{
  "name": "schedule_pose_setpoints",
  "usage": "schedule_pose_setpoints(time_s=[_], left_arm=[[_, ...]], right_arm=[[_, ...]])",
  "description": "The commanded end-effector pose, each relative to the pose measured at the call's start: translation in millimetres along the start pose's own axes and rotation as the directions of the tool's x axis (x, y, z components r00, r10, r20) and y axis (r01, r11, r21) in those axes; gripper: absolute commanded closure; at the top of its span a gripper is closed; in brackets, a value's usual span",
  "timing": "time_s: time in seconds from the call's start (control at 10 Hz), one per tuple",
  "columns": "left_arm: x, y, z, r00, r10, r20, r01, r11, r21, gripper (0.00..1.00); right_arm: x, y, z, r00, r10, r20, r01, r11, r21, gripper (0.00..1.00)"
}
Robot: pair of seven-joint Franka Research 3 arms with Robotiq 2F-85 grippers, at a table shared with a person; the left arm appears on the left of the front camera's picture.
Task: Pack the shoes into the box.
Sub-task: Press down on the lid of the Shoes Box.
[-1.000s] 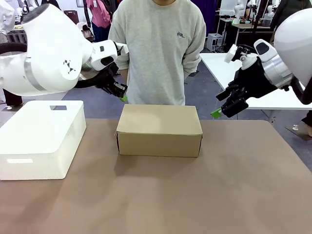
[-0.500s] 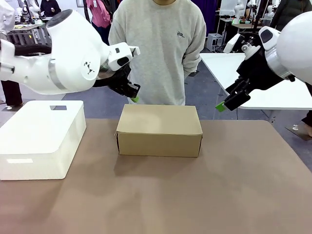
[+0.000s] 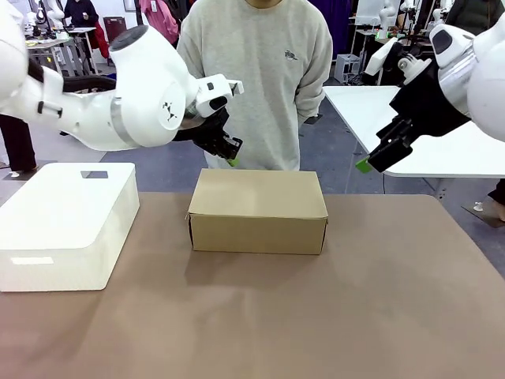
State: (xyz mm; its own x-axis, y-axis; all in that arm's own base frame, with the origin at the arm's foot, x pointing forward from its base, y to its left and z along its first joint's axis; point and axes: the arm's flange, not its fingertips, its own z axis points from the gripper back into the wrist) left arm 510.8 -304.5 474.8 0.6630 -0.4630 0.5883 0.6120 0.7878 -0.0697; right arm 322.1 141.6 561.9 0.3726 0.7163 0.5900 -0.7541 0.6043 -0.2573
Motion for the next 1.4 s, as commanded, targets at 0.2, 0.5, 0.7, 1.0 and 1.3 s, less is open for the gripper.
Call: schedule_pose_setpoints(time_s=[0.2,0.5,0.7,1.0,1.3], left_arm=[[35,10,-34,0.999,-0.032,-0.020,0.032,0.999,-0.003,1.00],[51,15,-58,0.999,-0.005,-0.046,0.004,1.000,-0.009,1.00],[62,16,-77,0.999,0.008,-0.049,-0.008,1.000,-0.013,1.00],[68,16,-100,0.996,0.003,-0.084,-0.005,1.000,-0.025,1.00],[65,18,-123,0.991,0.024,-0.129,-0.028,0.999,-0.027,1.00]], right_arm=[[0,0,0,1.000,0.000,0.000,0.000,1.000,0.000,0.00],[0,0,0,1.000,0.000,0.000,0.000,1.000,0.000,0.00],[0,0,0,1.000,0.000,0.000,0.000,1.000,0.000,0.00],[0,0,0,1.000,0.000,0.000,0.000,1.000,0.000,0.00],[0,0,0,1.000,0.000,0.000,0.000,1.000,0.000,0.00]])
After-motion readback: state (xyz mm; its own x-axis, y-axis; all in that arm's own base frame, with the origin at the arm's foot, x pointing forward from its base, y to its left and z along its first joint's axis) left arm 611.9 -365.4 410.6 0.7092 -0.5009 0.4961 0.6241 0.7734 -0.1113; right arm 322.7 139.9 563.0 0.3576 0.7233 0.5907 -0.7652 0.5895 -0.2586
